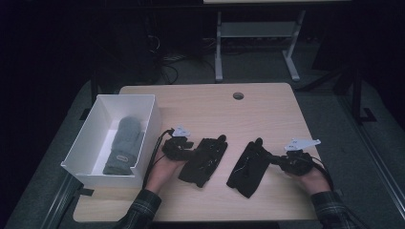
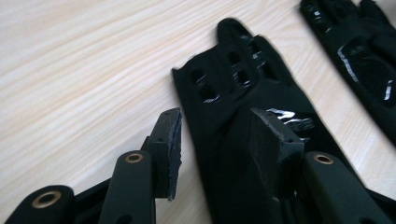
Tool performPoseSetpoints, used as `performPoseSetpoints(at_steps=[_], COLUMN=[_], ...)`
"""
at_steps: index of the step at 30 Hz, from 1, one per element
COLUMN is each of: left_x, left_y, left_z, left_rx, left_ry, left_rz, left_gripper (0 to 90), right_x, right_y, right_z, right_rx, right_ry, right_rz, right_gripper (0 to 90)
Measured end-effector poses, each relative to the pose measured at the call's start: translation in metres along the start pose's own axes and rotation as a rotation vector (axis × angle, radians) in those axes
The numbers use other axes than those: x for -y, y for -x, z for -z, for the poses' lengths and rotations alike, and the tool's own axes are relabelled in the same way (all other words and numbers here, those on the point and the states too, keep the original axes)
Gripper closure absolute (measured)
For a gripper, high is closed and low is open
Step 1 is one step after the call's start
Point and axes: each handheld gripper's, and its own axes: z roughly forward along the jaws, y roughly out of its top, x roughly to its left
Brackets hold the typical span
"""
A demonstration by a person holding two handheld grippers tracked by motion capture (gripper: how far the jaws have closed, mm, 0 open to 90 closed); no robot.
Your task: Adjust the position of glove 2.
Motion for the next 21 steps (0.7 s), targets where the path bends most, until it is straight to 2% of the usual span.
performPoseSetpoints(at_steps=[1, 3, 5, 9, 12, 14, 16, 18, 20, 21], left_x=[0.003, 0.005, 0.006, 0.009, 0.010, 0.009, 0.008, 0.008, 0.008, 0.008], left_y=[-0.003, -0.004, -0.005, -0.004, -0.002, 0.000, 0.001, 0.001, 0.001, 0.001], left_z=[-0.001, -0.003, -0.003, -0.012, -0.014, -0.016, -0.016, -0.016, -0.016, -0.016], left_rx=[-0.003, 0.000, -0.003, -0.008, -0.010, -0.007, 0.007, 0.013, 0.016, 0.019], left_ry=[-0.007, -0.019, -0.014, -0.057, -0.050, -0.052, -0.054, -0.060, -0.059, -0.056], left_rz=[0.011, 0.014, 0.013, -0.002, -0.010, -0.024, -0.023, -0.021, -0.015, 0.006], left_gripper=[54.4, 56.9, 58.5, 59.2, 59.3, 65.1, 74.2, 78.4, 82.9, 84.5], right_x=[0.001, 0.001, 0.001, 0.002, 0.003, 0.003, 0.003, 0.003, 0.003, 0.002], right_y=[-0.003, -0.005, -0.007, -0.006, -0.007, -0.007, -0.008, -0.008, -0.009, -0.010], right_z=[-0.003, -0.005, -0.007, -0.010, -0.013, -0.014, -0.015, -0.016, -0.017, -0.017], right_rx=[-0.021, -0.037, -0.045, -0.058, -0.067, -0.069, -0.073, -0.076, -0.082, -0.086], right_ry=[-0.021, -0.037, -0.053, -0.072, -0.082, -0.088, -0.096, -0.092, -0.092, -0.093], right_rz=[0.019, 0.021, 0.026, 0.032, 0.039, 0.040, 0.044, 0.046, 0.045, 0.044], right_gripper=[89.6, 90.0, 90.0, 90.0, 90.0, 90.0, 90.0, 90.0, 90.0, 90.0])
